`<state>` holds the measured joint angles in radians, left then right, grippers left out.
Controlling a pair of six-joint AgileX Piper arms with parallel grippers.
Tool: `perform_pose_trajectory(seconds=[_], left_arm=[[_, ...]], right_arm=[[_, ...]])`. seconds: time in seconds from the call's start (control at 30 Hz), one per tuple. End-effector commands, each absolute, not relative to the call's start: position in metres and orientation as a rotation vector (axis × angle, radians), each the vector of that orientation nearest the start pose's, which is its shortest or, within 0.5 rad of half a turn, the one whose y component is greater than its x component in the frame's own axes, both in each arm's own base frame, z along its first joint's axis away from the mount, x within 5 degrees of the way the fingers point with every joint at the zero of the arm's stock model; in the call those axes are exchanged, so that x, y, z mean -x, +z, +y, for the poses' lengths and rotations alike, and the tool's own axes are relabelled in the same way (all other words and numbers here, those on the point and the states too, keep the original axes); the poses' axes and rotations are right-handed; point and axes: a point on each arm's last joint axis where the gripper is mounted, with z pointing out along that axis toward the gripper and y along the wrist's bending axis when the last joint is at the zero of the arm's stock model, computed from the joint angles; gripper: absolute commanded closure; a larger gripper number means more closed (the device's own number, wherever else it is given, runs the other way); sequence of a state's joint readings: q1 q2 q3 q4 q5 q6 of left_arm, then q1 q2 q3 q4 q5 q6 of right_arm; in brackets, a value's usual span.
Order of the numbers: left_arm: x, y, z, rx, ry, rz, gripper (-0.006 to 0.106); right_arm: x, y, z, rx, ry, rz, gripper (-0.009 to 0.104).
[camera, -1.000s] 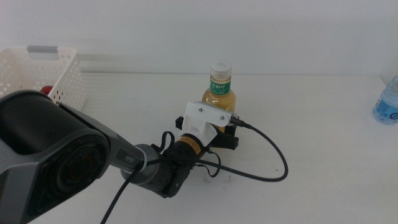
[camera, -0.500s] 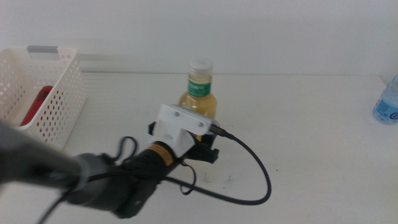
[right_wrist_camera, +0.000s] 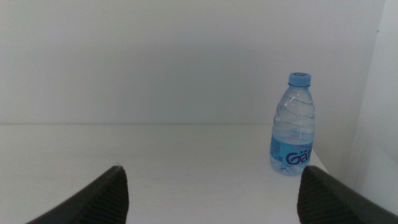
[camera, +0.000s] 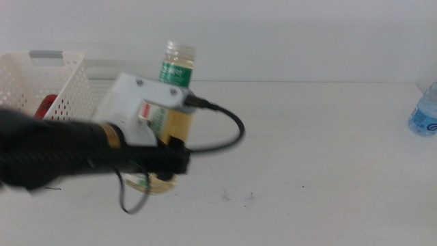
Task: Use arms to grab the bottles and put them into the dustbin to the left of the table.
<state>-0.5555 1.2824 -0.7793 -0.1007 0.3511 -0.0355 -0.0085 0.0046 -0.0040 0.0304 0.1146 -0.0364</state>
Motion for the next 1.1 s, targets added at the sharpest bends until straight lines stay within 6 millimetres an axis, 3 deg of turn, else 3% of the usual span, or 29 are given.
perform_pose_trajectory(seconds=[0.0,0.27,0.4,0.6,0.73,0.87,1.07], left_arm=[[-0.224,0.295,-0.128,-0.529,-0.345,2.310,0.101],[-0.262,0.363,-0.059,-0.520,-0.155,2.434,0.101],[-0.289,0.375,-0.013,-0.391,-0.062,2.510,0.101],[-0.328,0.361,0.061,-0.208,0.001,2.617,0.101],[-0.352,0.339,0.097,-0.136,-0.053,2.660,0.101],[-0.373,0.308,0.117,-0.089,-0.097,2.743,0.101],[-0.383,0.275,0.127,-0.109,-0.062,2.851,0.101]], right_arm=[[-0.056,0.204,0.000,0.003,-0.017,1.589,0.003],[-0.056,0.204,0.000,0.003,-0.017,1.589,0.003],[-0.056,0.204,0.000,0.003,-0.017,1.589,0.003],[-0.056,0.204,0.000,0.003,-0.017,1.589,0.003],[-0.056,0.204,0.000,0.003,-0.017,1.589,0.003],[-0.056,0.204,0.000,0.003,-0.017,1.589,0.003],[-0.056,0.204,0.000,0.003,-0.017,1.589,0.003]])
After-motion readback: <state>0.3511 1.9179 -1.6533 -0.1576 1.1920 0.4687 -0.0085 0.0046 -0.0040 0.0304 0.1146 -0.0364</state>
